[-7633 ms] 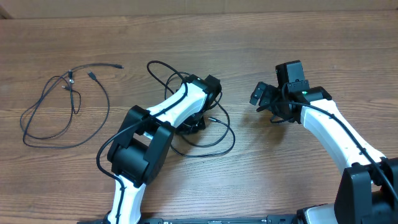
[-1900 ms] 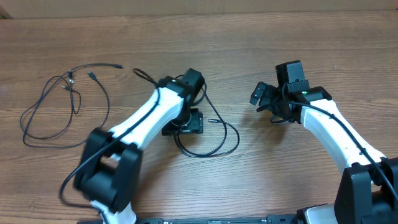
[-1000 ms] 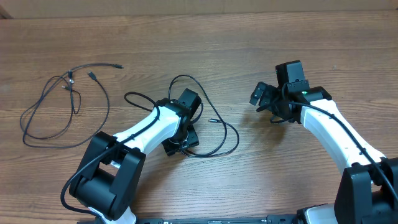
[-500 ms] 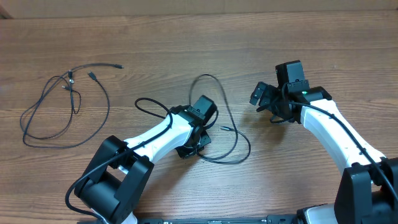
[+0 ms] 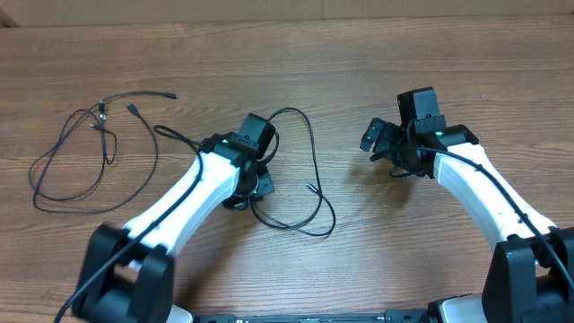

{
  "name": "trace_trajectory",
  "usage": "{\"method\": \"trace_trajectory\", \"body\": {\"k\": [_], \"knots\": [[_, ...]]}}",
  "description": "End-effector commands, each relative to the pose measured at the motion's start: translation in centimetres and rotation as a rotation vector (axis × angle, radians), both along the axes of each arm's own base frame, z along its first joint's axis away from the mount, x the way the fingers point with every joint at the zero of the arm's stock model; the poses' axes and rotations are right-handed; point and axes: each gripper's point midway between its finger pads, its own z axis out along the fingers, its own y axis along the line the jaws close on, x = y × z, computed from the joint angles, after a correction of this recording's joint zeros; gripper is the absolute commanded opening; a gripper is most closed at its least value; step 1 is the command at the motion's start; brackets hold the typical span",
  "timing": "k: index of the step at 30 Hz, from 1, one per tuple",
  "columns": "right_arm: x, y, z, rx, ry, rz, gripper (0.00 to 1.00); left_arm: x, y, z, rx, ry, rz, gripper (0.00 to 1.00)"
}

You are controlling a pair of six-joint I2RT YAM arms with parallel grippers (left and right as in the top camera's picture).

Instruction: Untangle cables

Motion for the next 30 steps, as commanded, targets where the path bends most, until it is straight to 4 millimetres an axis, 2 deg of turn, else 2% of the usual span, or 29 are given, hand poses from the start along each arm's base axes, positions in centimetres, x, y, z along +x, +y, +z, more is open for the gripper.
{"method": "trace_trajectory", "body": {"k": [1, 4, 7, 8, 11, 15, 16, 17, 18, 19, 20, 22, 25, 30], "knots": [[0.2, 0.0, 0.2, -0.009, -0.013, 0.003, 1.00, 2.2, 0.0, 3.9, 0.016, -0.176, -0.188, 0.04], [0.2, 0.0, 0.2, -0.009, -0.013, 0.003, 1.00, 3.6, 1.3, 6.5, 0.082, -0.291, -0.164, 0.04], [0.2, 0.0, 0.2, -0.009, -0.013, 0.003, 1.00, 3.9, 0.9, 8.6, 0.046, -0.354, -0.153, 0.04], [0.2, 0.0, 0.2, -0.009, -0.013, 0.003, 1.00, 3.8, 0.8, 8.8, 0.033, -0.355, -0.149, 0.04], [0.2, 0.0, 0.2, -0.009, -0.013, 0.003, 1.00, 3.1, 0.6, 8.2, 0.018, -0.315, -0.154, 0.04], [0.2, 0.0, 0.2, -0.009, -0.013, 0.003, 1.00, 1.7, 1.2, 5.9, 0.046, -0.220, -0.119, 0.04], [0.2, 0.0, 0.2, -0.009, -0.013, 0.003, 1.00, 1.5, 1.3, 5.1, 0.054, -0.195, -0.122, 0.07], [0.2, 0.0, 0.2, -0.009, -0.013, 0.003, 1.00, 1.3, 1.3, 4.5, 0.059, -0.173, -0.125, 0.16], [0.2, 0.0, 0.2, -0.009, -0.013, 0.003, 1.00, 0.9, 1.3, 3.5, 0.066, -0.134, -0.142, 0.43], [0.2, 0.0, 0.2, -0.009, -0.013, 0.003, 1.00, 0.8, 1.1, 3.1, 0.064, -0.116, -0.172, 0.52], [0.2, 0.0, 0.2, -0.009, -0.013, 0.003, 1.00, 0.7, 0.8, 2.7, 0.057, -0.099, -0.217, 0.55], [0.2, 0.0, 0.2, -0.009, -0.013, 0.003, 1.00, 0.4, 0.2, 2.4, 0.032, -0.080, -0.327, 0.55], [0.2, 0.0, 0.2, -0.009, -0.013, 0.003, 1.00, 0.0, -1.3, 2.7, -0.029, -0.085, -0.503, 0.55], [0.2, 0.0, 0.2, -0.009, -0.013, 0.003, 1.00, -2.0, -5.6, 3.8, -0.244, -0.129, -0.925, 0.61]]}}
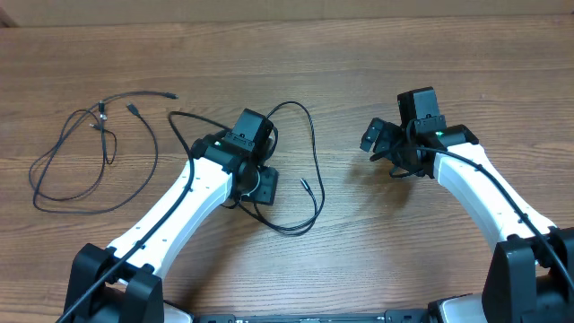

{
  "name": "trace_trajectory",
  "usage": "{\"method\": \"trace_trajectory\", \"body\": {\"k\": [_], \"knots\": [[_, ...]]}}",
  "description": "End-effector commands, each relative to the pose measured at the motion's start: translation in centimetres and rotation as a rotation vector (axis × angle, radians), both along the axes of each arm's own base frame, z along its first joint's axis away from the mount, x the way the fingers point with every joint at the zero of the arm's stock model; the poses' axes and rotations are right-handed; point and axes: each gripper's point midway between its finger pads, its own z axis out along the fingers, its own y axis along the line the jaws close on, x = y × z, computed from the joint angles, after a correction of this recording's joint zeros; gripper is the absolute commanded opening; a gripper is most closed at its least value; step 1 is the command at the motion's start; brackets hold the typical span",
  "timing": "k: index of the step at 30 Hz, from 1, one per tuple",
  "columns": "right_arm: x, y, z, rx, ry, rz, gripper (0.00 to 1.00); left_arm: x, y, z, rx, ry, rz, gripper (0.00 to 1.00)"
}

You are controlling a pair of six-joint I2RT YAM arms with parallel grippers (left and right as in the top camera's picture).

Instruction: Untangle cables

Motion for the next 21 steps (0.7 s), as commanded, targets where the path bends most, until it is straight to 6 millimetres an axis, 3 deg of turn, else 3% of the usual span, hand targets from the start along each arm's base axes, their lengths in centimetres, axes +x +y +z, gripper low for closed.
{"method": "trace_trajectory", "body": {"k": [1, 7, 13, 17, 21], "knots": [[0.2, 0.0, 0.2, -0.008, -0.013, 0.003, 1.00, -2.0, -4.3, 1.4, -0.198, -0.014, -0.439, 0.62], [0.2, 0.0, 0.2, -0.008, -0.013, 0.003, 1.00, -4.1, -5.9, 0.9, -0.214, -0.037, -0.682, 0.65], [0.2, 0.0, 0.2, -0.008, -0.013, 0.003, 1.00, -6.6, -6.9, -1.2, -0.204, -0.037, -0.845, 0.64], [0.2, 0.0, 0.2, -0.008, -0.013, 0.003, 1.00, -7.7, -6.3, -3.1, -0.169, -0.019, -0.862, 0.63], [0.2, 0.0, 0.2, -0.008, -0.013, 0.003, 1.00, -7.4, -5.0, -5.8, -0.100, -0.061, -0.858, 0.58]]}}
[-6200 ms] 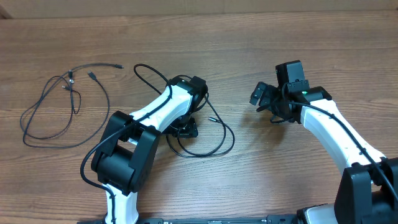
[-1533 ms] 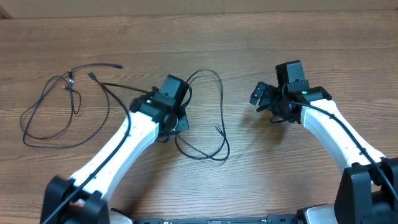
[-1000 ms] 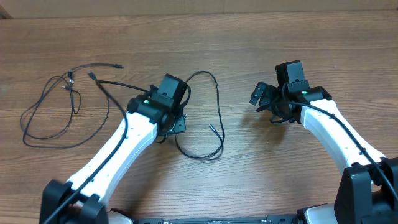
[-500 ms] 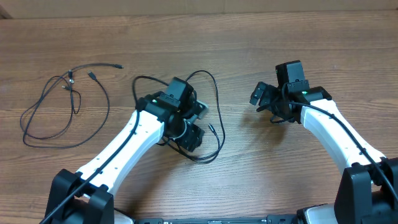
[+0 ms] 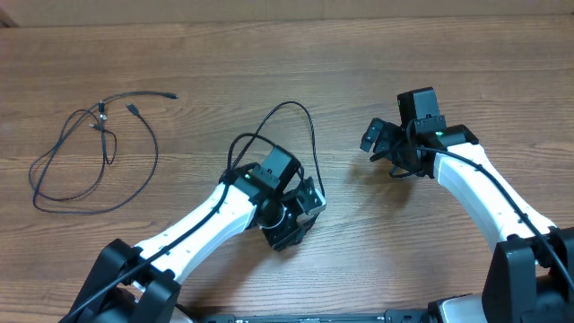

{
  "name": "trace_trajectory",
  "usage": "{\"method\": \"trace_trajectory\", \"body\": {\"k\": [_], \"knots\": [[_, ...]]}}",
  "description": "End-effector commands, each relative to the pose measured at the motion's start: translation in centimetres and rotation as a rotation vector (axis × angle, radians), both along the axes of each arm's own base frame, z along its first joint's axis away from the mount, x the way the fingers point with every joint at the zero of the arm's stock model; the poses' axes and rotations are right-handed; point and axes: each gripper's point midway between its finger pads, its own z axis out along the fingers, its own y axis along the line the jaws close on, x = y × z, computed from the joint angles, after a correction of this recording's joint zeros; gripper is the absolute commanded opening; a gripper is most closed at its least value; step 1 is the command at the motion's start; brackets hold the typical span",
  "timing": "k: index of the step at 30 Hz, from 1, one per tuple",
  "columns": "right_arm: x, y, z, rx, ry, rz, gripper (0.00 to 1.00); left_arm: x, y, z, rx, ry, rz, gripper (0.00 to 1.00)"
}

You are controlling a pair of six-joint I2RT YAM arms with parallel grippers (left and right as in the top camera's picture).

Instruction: Untangle cables

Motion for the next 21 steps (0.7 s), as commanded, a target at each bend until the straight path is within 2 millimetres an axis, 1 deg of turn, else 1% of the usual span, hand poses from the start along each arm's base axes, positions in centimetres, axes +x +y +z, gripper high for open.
{"method": "trace_trajectory", "body": {"k": [1, 4, 8, 10, 11, 12, 13, 14, 15, 17, 21], "knots": [[0.2, 0.0, 0.2, -0.008, -0.013, 0.003, 1.00, 0.1, 1.4, -2.0, 0.053, -0.055, -0.026, 0.55], [0.2, 0.0, 0.2, -0.008, -0.013, 0.003, 1.00, 0.9, 2.4, -2.9, 0.108, -0.114, -0.012, 0.41], [0.2, 0.0, 0.2, -0.008, -0.013, 0.003, 1.00, 0.6, 2.7, -3.4, 0.117, -0.121, -0.041, 0.42], [0.2, 0.0, 0.2, -0.008, -0.013, 0.003, 1.00, 0.2, 2.6, -3.7, 0.099, -0.108, -0.044, 0.46], [0.2, 0.0, 0.2, -0.008, -0.013, 0.003, 1.00, -0.1, 2.4, -3.8, 0.085, -0.099, -0.051, 0.50], [0.2, 0.0, 0.2, -0.008, -0.013, 0.003, 1.00, -0.7, 2.0, -3.8, 0.054, -0.075, -0.064, 0.56], [0.2, 0.0, 0.2, -0.008, -0.013, 0.003, 1.00, -0.8, 1.8, -3.7, 0.042, -0.067, -0.065, 0.64], [0.2, 0.0, 0.2, -0.008, -0.013, 0.003, 1.00, -1.0, 1.6, -3.6, 0.030, -0.059, -0.067, 0.67], [0.2, 0.0, 0.2, -0.008, -0.013, 0.003, 1.00, -1.1, 1.5, -3.6, 0.022, -0.054, -0.069, 0.68], [0.2, 0.0, 0.2, -0.008, -0.013, 0.003, 1.00, -1.0, 1.6, -3.6, 0.028, -0.058, -0.071, 0.53], [0.2, 0.0, 0.2, -0.008, -0.013, 0.003, 1.00, -0.4, 1.9, -3.8, 0.050, -0.091, -0.073, 0.45]]}}
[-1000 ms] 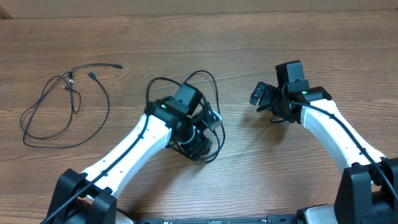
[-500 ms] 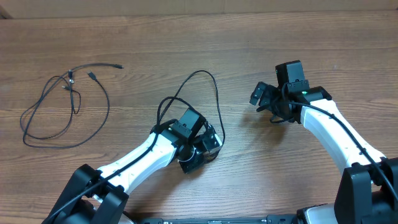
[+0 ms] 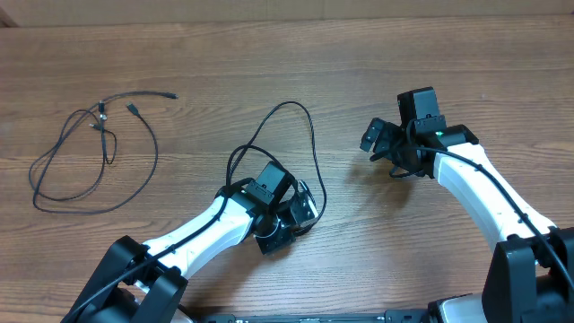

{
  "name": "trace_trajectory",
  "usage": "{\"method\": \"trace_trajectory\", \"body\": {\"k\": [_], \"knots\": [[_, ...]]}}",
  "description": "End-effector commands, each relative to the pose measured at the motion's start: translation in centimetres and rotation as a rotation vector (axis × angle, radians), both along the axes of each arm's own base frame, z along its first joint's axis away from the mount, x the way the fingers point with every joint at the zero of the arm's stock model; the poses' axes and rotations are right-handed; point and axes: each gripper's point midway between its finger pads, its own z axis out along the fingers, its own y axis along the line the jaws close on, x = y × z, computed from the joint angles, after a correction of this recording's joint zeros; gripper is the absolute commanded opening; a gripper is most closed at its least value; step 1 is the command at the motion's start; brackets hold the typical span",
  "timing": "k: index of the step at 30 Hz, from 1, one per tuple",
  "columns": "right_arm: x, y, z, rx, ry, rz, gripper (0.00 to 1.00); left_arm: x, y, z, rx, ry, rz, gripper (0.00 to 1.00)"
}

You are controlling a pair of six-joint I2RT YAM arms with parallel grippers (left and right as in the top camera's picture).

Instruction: Untangle cables

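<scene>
One black cable point(image 3: 309, 135) lies at mid-table as a tall narrow loop, its lower ends running in under my left gripper point(image 3: 301, 212). That gripper sits low over the table and looks shut on this cable, though its fingertips are partly hidden by its own body. A second black cable point(image 3: 143, 179) lies apart at the far left in a loose ring, with its plug ends point(image 3: 169, 95) pointing right. My right gripper point(image 3: 375, 140) hovers at the right of the loop, nothing visible between its fingers; how wide it stands cannot be made out.
The wooden table point(image 3: 269, 54) runs to a pale wall edge at the back. The white left arm point(image 3: 197, 235) crosses the near middle and the right arm point(image 3: 484, 193) fills the near right.
My left gripper has shifted slightly towards the near left. The loop's left bend has sunk a little with it. The right arm and the far-left cable are unchanged.
At first my left gripper was left of centre, on a cable sprawled from its left to a wide loop at its right. It then stood further right and nearer, the cable drawn into one tall loop. The two cables lie well apart now.
</scene>
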Motion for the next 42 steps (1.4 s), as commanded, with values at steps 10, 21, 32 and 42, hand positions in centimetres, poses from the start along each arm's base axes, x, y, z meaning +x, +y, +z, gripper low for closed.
{"method": "trace_trajectory", "body": {"k": [10, 21, 32, 42], "knots": [[0.2, 0.0, 0.2, -0.009, -0.013, 0.003, 1.00, -0.2, -0.1, -1.2, -0.029, -0.030, -0.021, 0.99], [0.2, 0.0, 0.2, -0.009, -0.013, 0.003, 1.00, -0.7, 0.2, -1.7, -0.023, -0.038, -0.073, 0.67], [0.2, 0.0, 0.2, -0.009, -0.013, 0.003, 1.00, -0.6, 0.3, -2.6, -0.017, -0.042, -0.067, 0.36], [0.2, 0.0, 0.2, -0.009, -0.013, 0.003, 1.00, 1.5, -0.7, -0.5, -0.036, -0.093, -0.004, 0.04]]}}
